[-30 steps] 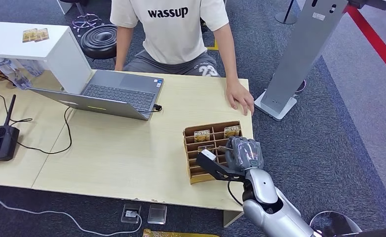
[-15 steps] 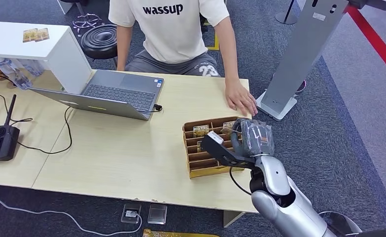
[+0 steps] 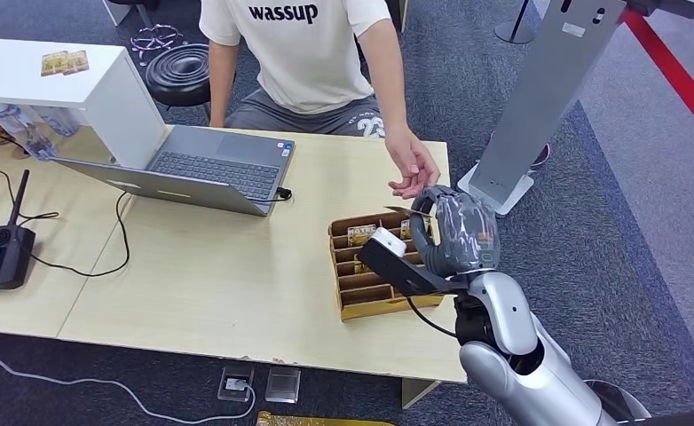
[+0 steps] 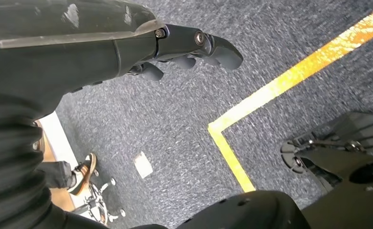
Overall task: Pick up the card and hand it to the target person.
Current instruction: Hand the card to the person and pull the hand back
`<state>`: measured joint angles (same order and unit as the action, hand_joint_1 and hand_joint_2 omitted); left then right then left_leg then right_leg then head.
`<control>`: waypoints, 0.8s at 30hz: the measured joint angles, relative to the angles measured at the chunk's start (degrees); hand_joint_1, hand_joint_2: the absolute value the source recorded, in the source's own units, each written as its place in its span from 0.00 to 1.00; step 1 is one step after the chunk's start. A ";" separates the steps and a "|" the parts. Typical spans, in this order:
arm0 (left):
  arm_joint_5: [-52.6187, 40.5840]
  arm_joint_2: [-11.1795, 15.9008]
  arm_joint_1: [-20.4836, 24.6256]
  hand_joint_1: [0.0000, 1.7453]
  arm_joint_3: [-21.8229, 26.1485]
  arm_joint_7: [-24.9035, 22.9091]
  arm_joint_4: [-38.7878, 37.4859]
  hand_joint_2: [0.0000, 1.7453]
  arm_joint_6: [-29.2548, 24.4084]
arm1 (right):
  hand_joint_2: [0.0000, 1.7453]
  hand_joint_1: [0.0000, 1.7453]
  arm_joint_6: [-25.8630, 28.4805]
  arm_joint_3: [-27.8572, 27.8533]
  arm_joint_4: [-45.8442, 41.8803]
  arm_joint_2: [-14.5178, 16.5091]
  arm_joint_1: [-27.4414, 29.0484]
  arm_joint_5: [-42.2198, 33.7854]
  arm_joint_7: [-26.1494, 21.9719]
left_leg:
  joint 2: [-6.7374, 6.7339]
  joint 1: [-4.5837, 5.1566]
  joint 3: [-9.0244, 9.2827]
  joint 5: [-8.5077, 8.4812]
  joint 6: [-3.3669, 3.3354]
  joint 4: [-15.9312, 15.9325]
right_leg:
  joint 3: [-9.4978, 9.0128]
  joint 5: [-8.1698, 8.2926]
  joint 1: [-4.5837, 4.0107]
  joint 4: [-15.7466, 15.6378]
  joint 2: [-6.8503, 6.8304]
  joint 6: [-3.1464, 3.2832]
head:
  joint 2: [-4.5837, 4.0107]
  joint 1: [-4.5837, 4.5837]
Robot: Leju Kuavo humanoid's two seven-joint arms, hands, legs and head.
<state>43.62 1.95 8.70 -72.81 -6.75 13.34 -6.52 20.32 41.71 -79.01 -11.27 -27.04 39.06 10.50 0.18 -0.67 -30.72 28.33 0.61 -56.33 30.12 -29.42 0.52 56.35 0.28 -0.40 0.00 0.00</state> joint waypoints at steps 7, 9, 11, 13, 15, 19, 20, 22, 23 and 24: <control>-0.88 0.39 0.34 0.00 -0.51 0.68 -0.05 1.00 -0.51 | 1.00 0.82 4.03 -1.52 1.49 1.40 2.96 -8.06 -6.65 | 0.02 0.00 -0.01 0.01 0.01 0.01 | 0.00 -0.02 0.00 0.00 -0.02 0.02 | 0.00 0.00; -0.71 0.30 0.28 0.00 -0.38 0.43 -0.16 1.00 -0.40 | 1.00 0.82 4.54 -1.66 1.69 1.90 3.55 -9.45 -7.89 | -0.01 0.01 -0.01 0.02 0.00 0.01 | 0.02 -0.02 0.01 0.02 0.01 0.01 | 0.00 0.00; -0.53 0.21 0.18 0.00 -0.24 0.29 -0.17 1.00 -0.34 | 1.00 0.82 4.69 -1.56 2.15 2.15 3.70 -9.97 -8.59 | -0.02 0.02 -0.01 0.01 0.00 0.02 | 0.03 -0.02 0.01 0.02 0.01 0.02 | 0.00 0.00; -0.41 0.19 0.11 0.00 -0.16 0.32 -0.15 1.00 -0.15 | 1.00 0.82 4.74 -1.28 2.33 2.26 3.63 -9.81 -8.84 | -0.01 0.01 -0.04 0.01 0.00 0.00 | 0.05 -0.02 0.01 0.03 0.01 0.01 | 0.00 0.00; -0.25 0.19 0.07 0.00 -0.06 0.38 -0.18 1.00 0.01 | 1.00 0.82 3.90 -1.36 2.28 2.47 3.72 -12.39 -9.96 | -0.03 0.02 -0.04 -0.02 -0.01 0.03 | 0.06 0.02 0.01 0.01 0.02 0.02 | 0.00 0.00; 0.02 0.29 -0.25 0.00 0.09 0.51 -0.24 1.00 0.05 | 1.00 0.82 2.46 -0.90 1.85 2.13 4.04 -17.62 -11.89 | -0.02 0.02 -0.07 0.01 -0.01 -0.02 | 0.08 -0.01 0.02 0.05 0.01 0.00 | 0.00 0.00; 0.10 0.31 -0.37 0.00 0.15 0.56 -0.24 1.00 -0.03 | 1.00 0.82 2.47 -0.73 1.54 1.93 4.21 -18.29 -12.11 | 0.00 0.02 -0.07 0.02 -0.01 -0.02 | 0.07 -0.03 0.02 0.04 -0.01 0.00 | 0.00 0.00; 0.27 0.35 -0.59 0.00 0.28 0.63 -0.28 1.00 -0.27 | 1.00 0.82 2.60 -0.61 1.08 1.72 4.50 -19.52 -12.56 | 0.00 0.02 -0.06 0.02 -0.01 -0.01 | 0.06 -0.03 0.02 0.03 -0.01 0.01 | 0.00 0.00; 0.36 0.37 -0.68 0.00 0.36 0.68 -0.29 1.00 -0.38 | 1.00 0.82 2.64 -0.52 0.94 1.64 4.55 -20.07 -12.80 | 0.01 0.02 -0.06 0.03 -0.01 -0.01 | 0.06 -0.04 0.02 0.03 -0.02 0.01 | 0.00 0.00; 0.38 0.40 -0.73 0.00 0.36 0.72 -0.28 1.00 -0.37 | 1.00 0.82 2.72 -0.42 0.95 1.64 4.49 -20.49 -13.02 | 0.01 0.02 -0.06 0.04 0.00 -0.03 | 0.06 -0.05 0.01 0.04 -0.02 0.01 | 0.00 0.00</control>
<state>44.00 2.36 7.97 -72.45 -6.03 13.06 -6.89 23.04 41.28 -78.06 -9.63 -22.55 18.58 -2.53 0.19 -0.65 -30.77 28.37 0.60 -56.35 30.17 -29.48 0.53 56.39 0.27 -0.39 0.00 0.00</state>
